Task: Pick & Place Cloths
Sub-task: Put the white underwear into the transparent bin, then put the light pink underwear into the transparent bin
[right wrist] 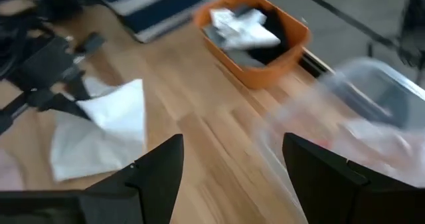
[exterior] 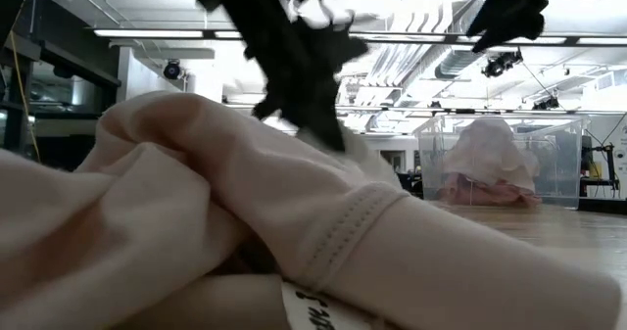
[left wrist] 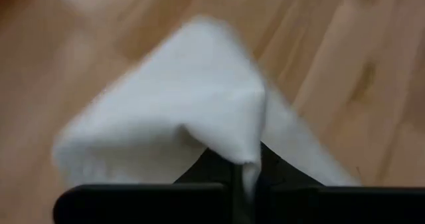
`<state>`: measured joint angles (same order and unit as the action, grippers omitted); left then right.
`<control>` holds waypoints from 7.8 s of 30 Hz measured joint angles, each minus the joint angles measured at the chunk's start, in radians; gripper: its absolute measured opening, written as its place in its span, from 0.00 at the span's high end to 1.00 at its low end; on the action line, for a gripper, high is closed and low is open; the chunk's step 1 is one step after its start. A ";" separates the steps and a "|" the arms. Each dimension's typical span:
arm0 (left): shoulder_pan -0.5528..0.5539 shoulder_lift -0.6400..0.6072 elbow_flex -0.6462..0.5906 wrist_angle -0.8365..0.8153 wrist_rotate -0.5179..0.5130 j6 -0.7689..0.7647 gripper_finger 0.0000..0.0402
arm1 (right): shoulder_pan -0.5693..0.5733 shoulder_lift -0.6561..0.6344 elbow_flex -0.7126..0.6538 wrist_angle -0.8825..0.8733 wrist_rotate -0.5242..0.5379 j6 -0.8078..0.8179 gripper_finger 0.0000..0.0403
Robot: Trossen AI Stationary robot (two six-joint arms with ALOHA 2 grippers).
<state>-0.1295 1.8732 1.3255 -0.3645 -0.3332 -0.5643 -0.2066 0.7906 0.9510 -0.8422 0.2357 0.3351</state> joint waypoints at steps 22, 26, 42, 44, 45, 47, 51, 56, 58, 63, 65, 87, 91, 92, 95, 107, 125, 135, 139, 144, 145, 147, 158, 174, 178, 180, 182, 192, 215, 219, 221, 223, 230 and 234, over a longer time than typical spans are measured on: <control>-0.001 0.000 0.475 -0.258 -0.299 0.310 1.00 | 0.426 0.008 -0.424 0.946 0.173 -0.273 0.38; -0.001 0.000 0.484 -0.218 -0.362 0.312 1.00 | 0.496 0.032 -0.521 1.172 0.327 -0.363 0.38; 0.003 0.000 0.484 -0.098 -0.365 0.388 0.99 | 0.485 0.221 -0.612 1.465 0.380 -0.550 0.32; 0.011 0.000 0.484 -0.099 -0.365 0.384 0.99 | 0.468 0.232 -0.612 1.475 0.332 -0.562 0.25; 0.014 0.000 0.484 -0.100 -0.361 0.382 0.99 | 0.460 0.236 -0.612 1.481 0.315 -0.576 0.21; 0.024 0.000 0.484 -0.098 -0.344 0.377 0.99 | 0.447 0.240 -0.612 1.488 0.284 -0.597 0.12; 0.040 0.000 0.484 -0.076 -0.272 0.376 1.00 | 0.427 0.259 -0.612 1.580 0.384 -0.629 0.02; 0.051 0.000 0.484 -0.009 -0.191 0.386 1.00 | 0.391 0.262 -0.611 1.655 0.340 -0.679 0.05; 0.055 0.001 0.484 0.024 -0.157 0.403 1.00 | 0.372 0.262 -0.611 1.653 0.284 -0.680 0.05; 0.060 0.001 0.484 0.120 -0.062 0.449 1.00 | 0.336 0.262 -0.610 1.674 0.250 -0.681 0.05; 0.059 0.003 0.484 0.144 -0.043 0.461 1.00 | 0.323 0.262 -0.610 1.692 0.202 -0.681 0.05; 0.058 0.019 0.484 0.145 -0.018 0.511 0.99 | 0.305 0.264 -0.610 1.625 0.148 -0.543 0.94; 0.058 0.019 0.484 0.135 -0.021 0.512 0.99 | 0.305 0.264 -0.610 1.612 0.156 -0.519 0.94; 0.058 0.019 0.484 0.131 -0.028 0.513 0.98 | 0.305 0.264 -0.610 1.604 0.156 -0.517 0.94; 0.058 0.019 0.484 0.128 -0.043 0.559 0.91 | 0.305 0.264 -0.610 1.598 0.159 -0.514 0.94; 0.051 -0.027 0.484 0.075 -0.078 0.643 0.37 | 0.305 0.257 -0.469 1.239 0.387 -0.514 0.94; -0.005 -0.212 0.487 -0.272 -0.322 0.508 0.30 | 0.304 0.256 -0.171 0.642 0.817 -0.551 0.94; -0.035 -0.209 0.383 -0.394 -0.368 0.379 0.30 | 0.259 0.255 -0.104 0.606 1.124 -0.705 0.94; -0.035 -0.209 0.320 -0.393 -0.369 0.331 0.30 | 0.191 0.255 -0.096 0.604 1.158 -0.761 0.94; -0.035 -0.210 0.266 -0.364 -0.369 0.287 0.30 | 0.055 0.255 -0.096 0.514 1.141 -0.746 0.94; -0.035 -0.210 0.258 -0.363 -0.370 0.279 0.30 | 0.023 0.255 -0.096 0.483 1.137 -0.727 0.94; -0.035 -0.209 0.251 -0.365 -0.369 0.267 0.30 | -0.036 0.254 -0.096 0.414 1.095 -0.673 0.94; -0.035 -0.210 0.251 -0.315 -0.376 0.267 0.30 | -0.368 0.281 -0.097 0.000 0.528 -0.157 0.94; -0.035 -0.210 0.251 -0.330 -0.378 0.271 0.30 | -0.579 0.516 -0.091 0.047 0.093 -0.118 0.93; -0.035 -0.210 0.251 -0.343 -0.378 0.263 0.30 | -0.607 0.553 -0.102 0.056 0.093 -0.128 0.93; -0.035 -0.210 0.251 -0.343 -0.379 0.262 0.30 | -0.616 0.557 -0.094 0.066 0.091 -0.129 0.93; -0.035 -0.210 0.251 -0.343 -0.379 0.260 0.30 | -0.622 0.565 -0.100 0.058 0.082 -0.135 0.91; -0.035 -0.210 0.251 -0.342 -0.379 0.252 0.30 | -0.621 0.555 -0.098 0.078 0.081 -0.153 0.72; -0.035 -0.210 0.251 -0.470 -0.386 0.170 0.30 | -0.618 0.160 -0.098 0.105 0.073 -0.171 0.50; -0.038 -0.210 0.251 -0.597 -0.381 0.053 0.30 | -0.596 0.080 -0.098 0.085 0.009 -0.157 0.49; -0.050 -0.210 0.251 -0.651 -0.356 -0.003 0.30 | -0.578 0.036 -0.098 0.077 -0.004 -0.157 0.49; -0.074 -0.210 0.251 -0.675 -0.324 -0.030 0.30 | -0.551 -0.014 -0.097 0.068 -0.004 -0.157 0.49; -0.199 -0.202 0.251 -0.681 -0.118 -0.039 0.30 | -0.428 -0.156 -0.097 0.036 -0.007 -0.143 0.49; -0.267 -0.162 0.251 -0.675 -0.060 -0.046 0.30 | -0.350 -0.212 -0.097 0.024 -0.011 -0.130 0.49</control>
<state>-0.3967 1.7116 1.5764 -1.0395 -0.3934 -0.6108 -0.5563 0.5785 0.8539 -0.8185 0.2249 0.2050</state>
